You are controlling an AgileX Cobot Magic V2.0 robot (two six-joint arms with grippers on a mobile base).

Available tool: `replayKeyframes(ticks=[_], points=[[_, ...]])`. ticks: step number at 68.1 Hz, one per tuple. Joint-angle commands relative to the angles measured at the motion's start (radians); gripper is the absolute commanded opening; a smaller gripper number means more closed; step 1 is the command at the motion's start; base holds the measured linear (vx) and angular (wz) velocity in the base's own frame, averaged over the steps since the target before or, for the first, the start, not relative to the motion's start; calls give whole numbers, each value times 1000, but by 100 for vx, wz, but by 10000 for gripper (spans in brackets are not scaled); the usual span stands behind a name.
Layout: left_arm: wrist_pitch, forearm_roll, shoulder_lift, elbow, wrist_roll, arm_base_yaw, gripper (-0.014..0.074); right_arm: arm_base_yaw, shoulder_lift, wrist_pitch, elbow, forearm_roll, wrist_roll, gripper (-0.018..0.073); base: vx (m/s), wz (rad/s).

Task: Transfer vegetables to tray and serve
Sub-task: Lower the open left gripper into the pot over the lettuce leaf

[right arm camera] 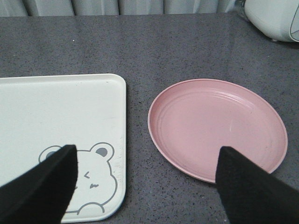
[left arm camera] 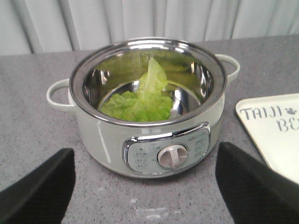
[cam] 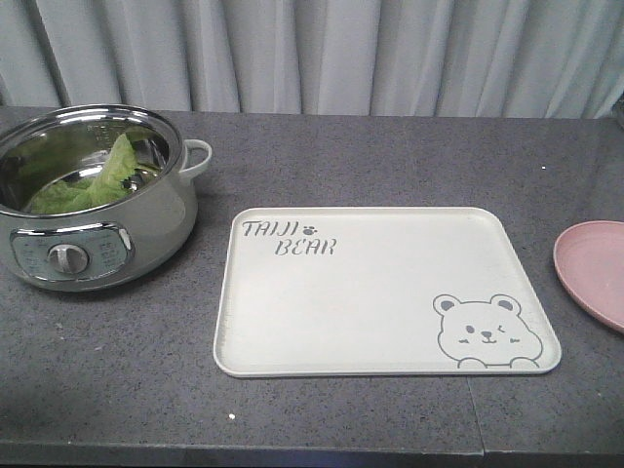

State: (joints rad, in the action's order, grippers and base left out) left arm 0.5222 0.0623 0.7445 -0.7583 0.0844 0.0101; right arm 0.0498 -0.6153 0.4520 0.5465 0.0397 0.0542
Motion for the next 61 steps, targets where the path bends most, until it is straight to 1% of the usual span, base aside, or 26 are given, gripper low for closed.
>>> replayKeyframes(ticks=[1,4,11,20,26,29,38,45,55,61], points=[[20,14,109,-117,8,-4,568,-2,-7,-63,33,7,-6,524,0,0],[46,14,158,-164,10,-4,568,-2,-7,-63,33,7,-6,508,0,0],[85,15,296,-264,58,-3,568,-2,-7,-63,33,7,-6,477,0,0],[100,18,454,-386,86,-3,578,-2,-7,-63,33,7,-6,445,0,0],[106,18,545,-460,88,-2,589,-2,-7,-63,33,7,-6,433,0,0],[114,19,590,-500,91,7,594,-2,-7,-63,33,7,-6,428,0,0],[129,15,718,-612,135,43,592,-2,-7,-63,33,7,-6,421,0,0],[131,20,814,-694,135,47,586,-2,-7,-63,33,7,-6,419,0,0],[131,49,936,-795,135,47,586,-2,-7,-64,33,7,-6,419,0,0],[126,49,997,-842,135,47,586,-2,-7,-63,33,7,-6,419,0,0]])
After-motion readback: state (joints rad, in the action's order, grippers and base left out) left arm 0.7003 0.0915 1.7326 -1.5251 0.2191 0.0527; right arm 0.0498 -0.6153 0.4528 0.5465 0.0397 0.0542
